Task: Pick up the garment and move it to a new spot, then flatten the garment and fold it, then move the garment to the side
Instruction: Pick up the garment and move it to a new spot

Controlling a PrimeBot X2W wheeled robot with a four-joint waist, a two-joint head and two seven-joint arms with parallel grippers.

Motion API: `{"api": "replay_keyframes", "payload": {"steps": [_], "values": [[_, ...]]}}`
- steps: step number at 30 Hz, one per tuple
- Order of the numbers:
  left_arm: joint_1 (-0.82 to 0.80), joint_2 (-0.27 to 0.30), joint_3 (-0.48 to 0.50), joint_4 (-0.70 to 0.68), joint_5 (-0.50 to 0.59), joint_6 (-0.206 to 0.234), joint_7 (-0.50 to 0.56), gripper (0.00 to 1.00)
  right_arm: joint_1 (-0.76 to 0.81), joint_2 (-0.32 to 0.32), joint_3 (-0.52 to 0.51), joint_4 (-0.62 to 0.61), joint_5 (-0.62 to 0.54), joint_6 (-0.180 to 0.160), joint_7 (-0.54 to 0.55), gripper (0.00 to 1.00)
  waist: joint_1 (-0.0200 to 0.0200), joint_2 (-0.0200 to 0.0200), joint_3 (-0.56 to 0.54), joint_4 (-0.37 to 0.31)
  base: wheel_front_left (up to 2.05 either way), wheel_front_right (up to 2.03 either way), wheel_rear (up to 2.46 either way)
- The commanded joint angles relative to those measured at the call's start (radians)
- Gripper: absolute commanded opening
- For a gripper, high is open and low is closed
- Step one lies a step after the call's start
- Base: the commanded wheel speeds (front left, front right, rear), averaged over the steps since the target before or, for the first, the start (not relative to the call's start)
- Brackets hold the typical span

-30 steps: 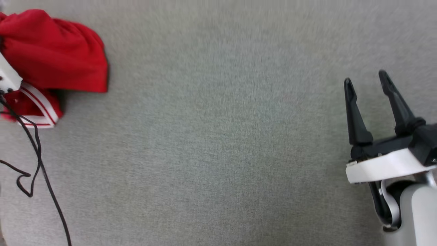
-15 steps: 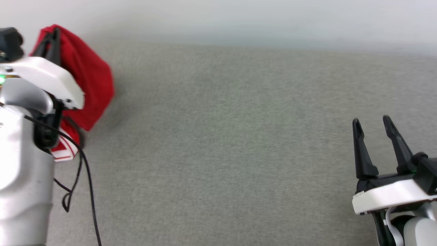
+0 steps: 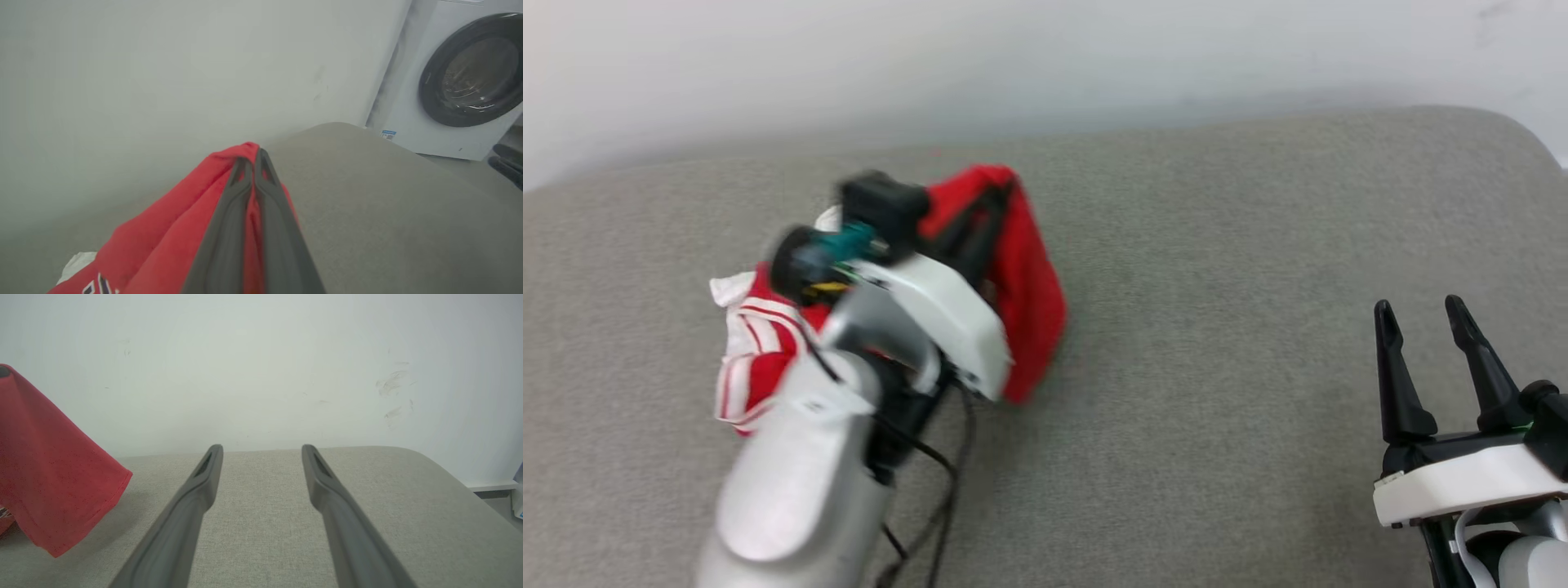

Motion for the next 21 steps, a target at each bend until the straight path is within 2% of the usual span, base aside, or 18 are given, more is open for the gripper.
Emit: {"api": "replay_keyframes", "payload": {"steps": [1, 7, 13, 16, 21], "values": [[0.021, -0.024, -0.048, -0.010, -0.006, -0.011, 0.009, 0.00, -0.007, 0.002, -0.001, -0.003, 0.008, -0.001, -0.004, 1.00, 0.0002, 0.0000, 0.029, -0.046, 0.00, 0.00, 0.00], [0.042, -0.102, -0.309, -0.025, -0.022, -0.032, 0.021, 0.00, -0.018, 0.002, -0.008, -0.002, 0.023, -0.001, -0.022, 1.00, 0.0002, 0.0000, 0.095, -0.088, 0.00, 0.00, 0.00], [-0.023, -0.090, -0.634, 0.000, -0.070, -0.033, 0.027, 0.00, -0.043, 0.002, -0.003, 0.006, 0.032, -0.001, -0.036, 1.00, 0.0002, 0.0000, 0.150, -0.084, 0.00, 0.00, 0.00], [-0.032, -0.086, -0.725, 0.043, -0.102, -0.033, 0.011, 0.00, -0.061, 0.002, 0.007, 0.013, 0.032, -0.001, -0.042, 1.00, 0.0002, 0.0000, 0.159, -0.079, 0.00, 0.00, 0.00], [-0.018, -0.089, -0.799, 0.110, -0.143, -0.033, -0.019, 0.00, -0.069, 0.002, 0.015, 0.029, 0.034, -0.001, -0.051, 1.00, 0.0002, 0.0000, 0.156, -0.063, 0.00, 0.00, 0.00]]}}
